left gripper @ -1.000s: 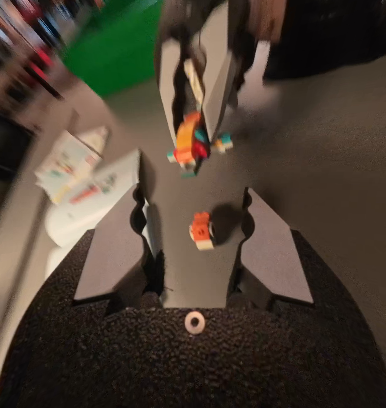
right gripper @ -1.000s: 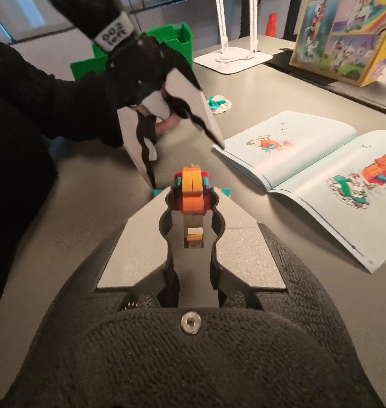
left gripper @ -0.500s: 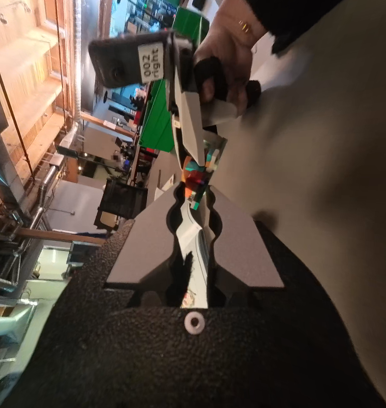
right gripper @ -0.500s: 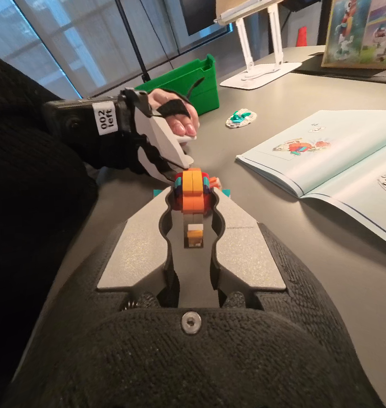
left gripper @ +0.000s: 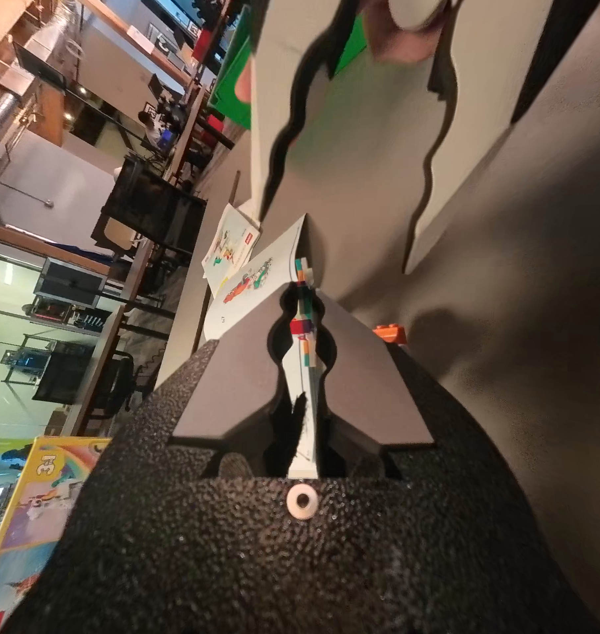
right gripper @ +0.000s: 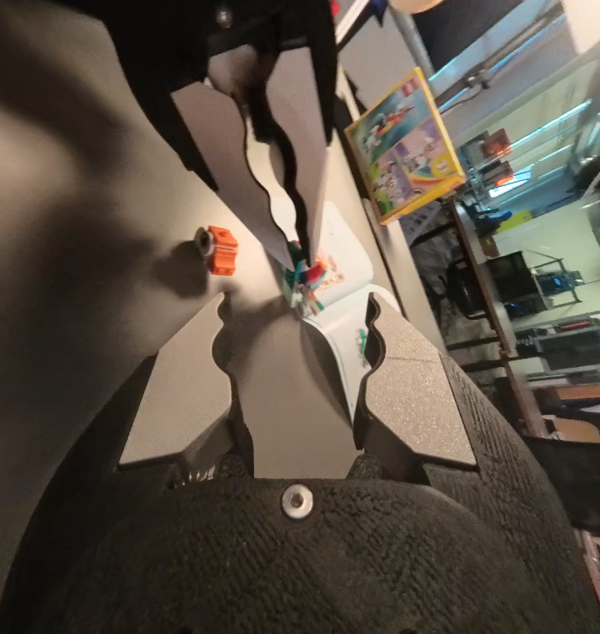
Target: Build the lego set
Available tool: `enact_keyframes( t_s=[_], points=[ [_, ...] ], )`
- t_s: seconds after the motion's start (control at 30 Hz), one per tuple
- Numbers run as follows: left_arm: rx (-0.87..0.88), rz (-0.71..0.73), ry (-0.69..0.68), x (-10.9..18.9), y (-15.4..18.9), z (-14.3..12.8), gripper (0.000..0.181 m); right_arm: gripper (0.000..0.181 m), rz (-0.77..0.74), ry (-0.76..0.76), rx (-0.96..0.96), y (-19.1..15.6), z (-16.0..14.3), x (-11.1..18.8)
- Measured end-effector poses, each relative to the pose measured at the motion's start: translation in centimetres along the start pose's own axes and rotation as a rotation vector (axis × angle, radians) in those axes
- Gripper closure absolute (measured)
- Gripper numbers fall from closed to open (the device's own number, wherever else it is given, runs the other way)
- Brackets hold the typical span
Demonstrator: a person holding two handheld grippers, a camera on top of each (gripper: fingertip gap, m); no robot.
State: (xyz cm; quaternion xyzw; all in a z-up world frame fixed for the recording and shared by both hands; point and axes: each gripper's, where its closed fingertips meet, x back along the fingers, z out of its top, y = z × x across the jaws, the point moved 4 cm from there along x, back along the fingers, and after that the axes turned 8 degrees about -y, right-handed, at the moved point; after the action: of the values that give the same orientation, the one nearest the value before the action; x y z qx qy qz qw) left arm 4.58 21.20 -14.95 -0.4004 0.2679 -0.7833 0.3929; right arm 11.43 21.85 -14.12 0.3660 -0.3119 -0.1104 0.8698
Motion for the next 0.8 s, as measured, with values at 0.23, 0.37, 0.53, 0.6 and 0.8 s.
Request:
enact_keyframes(
  t_s=[0.23, 0.37, 0.53, 0.6, 0.8],
  points=[
    [-0.129, -0.052, 0.163, 0.9, 1.8, 1.3, 0.177, 0.109, 0.035, 0.029, -0.016, -0.8, -0.1, -1.5],
    [-0.099, -0.108, 0.327, 2.2, 2.4, 2.6, 0.177, 0.121, -0.019, 0.057, 0.083, -1.2, 0.4, -1.6],
    [-0.014, -0.215, 0.502, 4.0, 2.1, 3.3, 0.178, 0.136, -0.054, 0.109, 0.153, -1.6, 1.6, -1.0],
    [0.012, -0.234, 0.538, 4.4, 1.9, 3.3, 0.178, 0.141, -0.053, 0.108, 0.162, -1.7, 1.7, -0.9],
    [0.171, -0.31, 0.484, 4.0, 1.1, 2.3, 0.163, 0.147, -0.058, 0.011, 0.175, -1.7, 0.8, -1.4]
  ],
)
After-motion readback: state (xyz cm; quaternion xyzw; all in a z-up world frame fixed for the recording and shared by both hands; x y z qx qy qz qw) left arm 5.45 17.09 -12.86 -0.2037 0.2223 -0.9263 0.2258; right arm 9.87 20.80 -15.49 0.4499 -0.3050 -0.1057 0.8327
